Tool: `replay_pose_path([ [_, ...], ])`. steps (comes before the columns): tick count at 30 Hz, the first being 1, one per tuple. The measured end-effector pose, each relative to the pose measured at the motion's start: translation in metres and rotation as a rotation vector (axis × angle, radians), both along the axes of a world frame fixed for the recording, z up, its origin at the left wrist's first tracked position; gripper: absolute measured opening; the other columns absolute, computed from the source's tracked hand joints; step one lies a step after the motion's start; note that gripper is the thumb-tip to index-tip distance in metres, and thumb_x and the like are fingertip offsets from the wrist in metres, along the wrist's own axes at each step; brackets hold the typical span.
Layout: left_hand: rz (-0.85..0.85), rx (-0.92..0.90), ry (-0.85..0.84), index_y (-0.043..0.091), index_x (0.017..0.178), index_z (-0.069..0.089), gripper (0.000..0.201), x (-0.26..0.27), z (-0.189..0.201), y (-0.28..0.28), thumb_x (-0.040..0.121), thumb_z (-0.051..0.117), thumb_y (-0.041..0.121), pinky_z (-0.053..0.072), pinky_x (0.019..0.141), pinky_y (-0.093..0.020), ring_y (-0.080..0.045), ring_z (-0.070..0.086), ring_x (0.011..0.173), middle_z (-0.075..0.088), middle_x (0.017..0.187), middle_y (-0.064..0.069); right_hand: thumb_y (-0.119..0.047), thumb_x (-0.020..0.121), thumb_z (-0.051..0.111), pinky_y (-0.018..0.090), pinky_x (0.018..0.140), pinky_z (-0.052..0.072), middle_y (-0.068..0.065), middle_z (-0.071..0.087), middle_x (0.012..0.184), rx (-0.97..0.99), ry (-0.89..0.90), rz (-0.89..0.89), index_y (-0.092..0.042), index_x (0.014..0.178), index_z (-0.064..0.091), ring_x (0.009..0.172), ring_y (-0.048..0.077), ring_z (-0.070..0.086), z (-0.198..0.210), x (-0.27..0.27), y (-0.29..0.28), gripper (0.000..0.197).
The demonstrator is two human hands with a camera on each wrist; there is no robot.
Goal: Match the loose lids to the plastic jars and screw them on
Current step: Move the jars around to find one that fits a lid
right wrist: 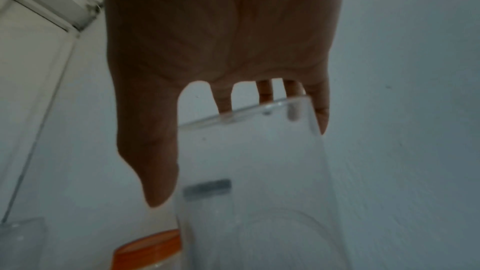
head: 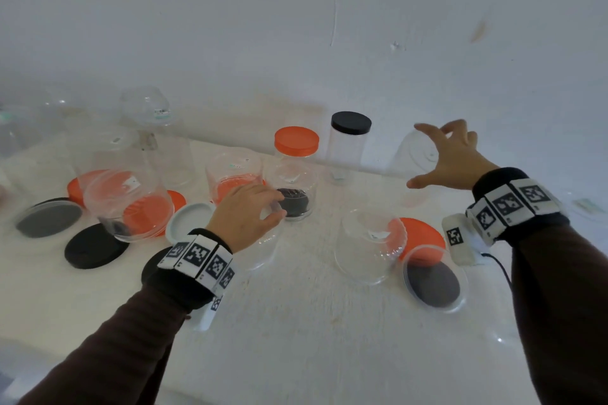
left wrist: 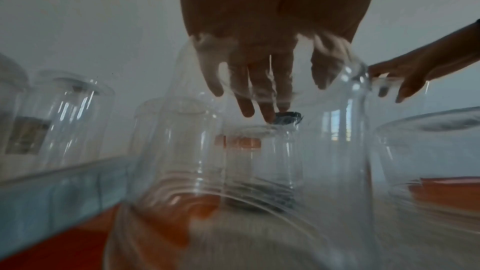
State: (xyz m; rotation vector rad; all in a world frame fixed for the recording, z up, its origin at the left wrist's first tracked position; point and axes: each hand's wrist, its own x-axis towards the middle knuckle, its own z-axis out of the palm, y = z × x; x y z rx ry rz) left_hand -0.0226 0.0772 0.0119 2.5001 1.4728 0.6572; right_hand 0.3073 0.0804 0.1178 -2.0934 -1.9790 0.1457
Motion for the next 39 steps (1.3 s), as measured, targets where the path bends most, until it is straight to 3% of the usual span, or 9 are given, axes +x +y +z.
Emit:
replay_pose_path([
  [5,-0.118,0.086,-0.100,0.013,0.115,0.062,0.065,0.030,0.019,-0.023,0.078,0.028,0.055,0.030,0.100,-0.027,-0.016,0.047,0.117,0.056,0.124,-0.001,-0.028,0.056,0.087,0.031,0.090,0.029,0.012,0.017,0.132,0.230,0.008,0.060,-0.033,0.139,0.028,0.121,0.033,0.020,0.015,0.002,-0.048,0.102],
  [10,-0.518,0.168,-0.193,0.013,0.104,0.064,0.034,0.110,0.018,-0.068,0.086,0.044,0.035,0.040,0.086,-0.021,-0.009,0.045,0.103,0.058,0.108,-0.003,-0.019,0.051,0.089,0.034,0.082,0.035,0.017,0.020,0.134,0.447,0.039,0.023,-0.014,0.136,0.029,0.120,0.036,0.028,0.018,0.012,-0.094,0.103],
  [15,-0.747,0.041,-0.085,0.008,0.110,0.059,0.034,0.177,-0.001,-0.079,0.082,0.062,0.026,0.039,0.099,-0.045,-0.022,0.050,0.112,0.056,0.121,-0.005,-0.012,0.052,0.086,0.039,0.091,0.040,0.017,0.024,0.131,0.560,0.109,-0.020,-0.006,0.133,0.028,0.115,0.036,0.035,0.024,0.028,-0.139,0.100],
  [19,-0.710,-0.048,0.079,0.012,0.128,0.049,0.062,0.213,-0.008,-0.073,0.076,0.072,0.038,0.026,0.107,-0.035,-0.021,0.038,0.124,0.043,0.135,-0.004,-0.022,0.055,0.087,0.034,0.092,0.040,0.011,0.024,0.133,0.552,0.099,-0.076,-0.020,0.137,0.031,0.114,0.029,0.039,0.026,0.038,-0.171,0.100],
  [23,-0.626,-0.028,0.331,0.017,0.142,0.031,0.089,0.232,-0.008,-0.069,0.070,0.071,0.053,0.009,0.110,-0.031,-0.022,0.016,0.137,0.019,0.151,-0.006,-0.025,0.053,0.088,0.026,0.091,0.036,0.007,0.029,0.129,0.576,0.149,-0.136,-0.014,0.134,0.033,0.116,0.022,0.039,0.019,0.044,-0.191,0.099],
  [28,-0.507,-0.124,0.540,0.024,0.147,0.014,0.098,0.240,0.003,-0.076,0.072,0.070,0.053,0.011,0.110,-0.052,-0.029,0.002,0.142,0.002,0.156,-0.004,-0.026,0.055,0.088,0.019,0.087,0.032,-0.002,0.027,0.120,0.547,0.159,-0.177,-0.006,0.129,0.031,0.111,0.013,0.036,0.011,0.045,-0.207,0.096],
  [33,-0.443,-0.157,0.561,0.026,0.145,0.021,0.091,0.243,0.001,-0.071,0.073,0.072,0.046,0.017,0.108,-0.051,-0.028,0.016,0.138,0.016,0.151,-0.004,-0.018,0.054,0.086,0.011,0.074,0.032,-0.006,0.024,0.116,0.533,0.175,-0.181,-0.009,0.127,0.032,0.109,0.015,0.037,0.007,0.043,-0.214,0.091],
  [36,-0.429,-0.101,0.510,0.027,0.141,0.027,0.087,0.242,-0.001,-0.070,0.070,0.073,0.045,0.029,0.102,-0.049,-0.027,0.025,0.132,0.024,0.146,-0.003,-0.021,0.053,0.086,0.021,0.083,0.038,-0.002,0.026,0.120,0.514,0.176,-0.168,-0.019,0.133,0.034,0.112,0.019,0.037,0.007,0.042,-0.216,0.096],
  [39,-0.431,-0.100,0.361,0.029,0.138,0.031,0.086,0.237,-0.004,-0.070,0.065,0.072,0.049,0.027,0.103,-0.050,-0.026,0.028,0.128,0.027,0.142,0.000,-0.031,0.051,0.088,0.028,0.089,0.042,0.002,0.031,0.126,0.549,0.185,-0.188,-0.020,0.136,0.037,0.111,0.015,0.039,0.004,0.041,-0.216,0.100],
])
